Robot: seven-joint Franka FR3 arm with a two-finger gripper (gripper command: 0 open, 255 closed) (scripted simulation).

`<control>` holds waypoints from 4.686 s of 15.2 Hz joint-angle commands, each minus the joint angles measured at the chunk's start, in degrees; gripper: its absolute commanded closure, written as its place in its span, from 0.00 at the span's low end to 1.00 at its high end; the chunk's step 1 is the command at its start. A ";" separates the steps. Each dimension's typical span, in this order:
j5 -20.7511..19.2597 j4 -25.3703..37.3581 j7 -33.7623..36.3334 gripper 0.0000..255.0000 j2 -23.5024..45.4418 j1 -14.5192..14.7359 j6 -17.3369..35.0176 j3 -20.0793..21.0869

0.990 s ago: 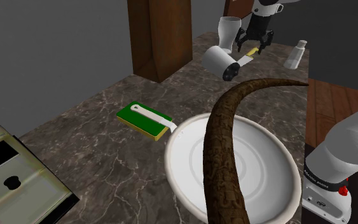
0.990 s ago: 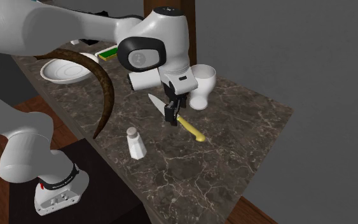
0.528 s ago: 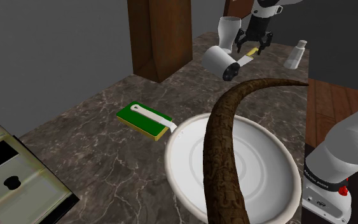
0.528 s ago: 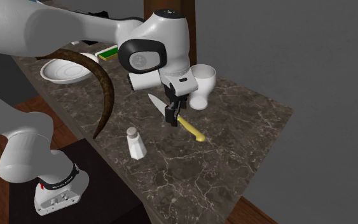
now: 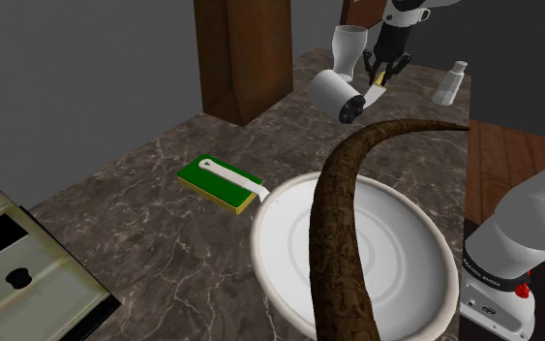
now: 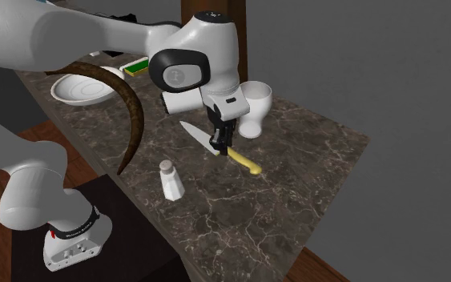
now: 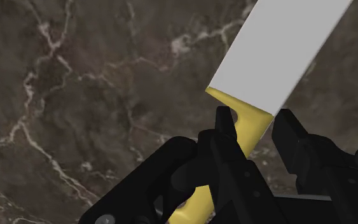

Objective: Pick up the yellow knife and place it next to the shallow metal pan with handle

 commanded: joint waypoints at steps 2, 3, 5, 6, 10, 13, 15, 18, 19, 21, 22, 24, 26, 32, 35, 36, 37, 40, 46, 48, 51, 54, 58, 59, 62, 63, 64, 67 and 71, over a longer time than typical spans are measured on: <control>0.00 -0.07 -0.01 1.00 -0.02 -0.01 -0.02 -0.01; 0.00 0.61 -0.02 1.00 -0.12 0.00 -0.79 0.00; 0.02 2.01 -0.04 1.00 -0.25 0.01 -2.33 0.03; 0.02 2.73 -0.06 1.00 -0.30 0.02 -3.10 0.04; 0.05 5.74 -0.11 1.00 -0.38 0.04 -6.18 0.08; 0.08 8.12 -0.15 1.00 -0.31 0.06 -8.49 0.10; 0.11 9.78 -0.19 1.00 -0.19 0.07 -10.04 0.12; 0.15 12.37 -0.24 1.00 0.07 0.09 -12.37 0.14; 0.16 13.26 -0.26 1.00 0.18 0.09 -13.15 0.14; 0.19 15.09 -0.30 1.00 0.45 0.10 -14.71 0.15; 0.20 16.03 -0.32 1.00 0.60 0.11 -15.50 0.15; 0.22 17.22 -0.35 1.00 0.80 0.11 -16.49 0.16; 0.07 13.08 1.20 1.00 -3.30 0.63 -16.48 1.14; 0.63 2.61 5.86 1.00 -14.99 2.09 -17.82 4.49; 1.48 -1.63 8.21 1.00 -20.53 2.87 -19.18 6.36; 1.85 -2.90 9.01 1.00 -22.34 3.16 -19.73 7.00; 2.25 -4.10 9.81 1.00 -24.12 3.46 -20.31 7.67; 3.68 -7.29 12.29 1.00 -29.31 4.45 -22.31 9.74; 7.53 -11.80 17.69 1.00 -38.86 6.86 -27.18 14.27; 9.09 -12.75 19.65 1.00 -41.73 7.76 -28.98 15.92; 10.57 -15.25 21.17 1.00 -44.53 8.62 -29.17 17.39; 10.90 -18.13 21.15 1.00 -45.61 8.85 -27.37 17.68; 11.39 -21.87 21.12 1.00 -46.93 9.16 -24.95 18.12; 11.52 -22.79 21.12 1.00 -47.24 9.25 -24.34 18.23; 11.92 -25.50 21.11 1.00 -48.11 9.50 -22.50 18.61; 12.06 -26.40 21.11 1.00 -48.39 9.59 -21.89 18.74; 12.20 -27.28 21.11 1.00 -48.65 9.68 -21.27 18.88; 12.65 -29.90 21.13 1.00 -49.38 9.99 -19.38 19.29; 12.79 -30.85 21.17 1.00 -49.61 10.15 -18.68 19.43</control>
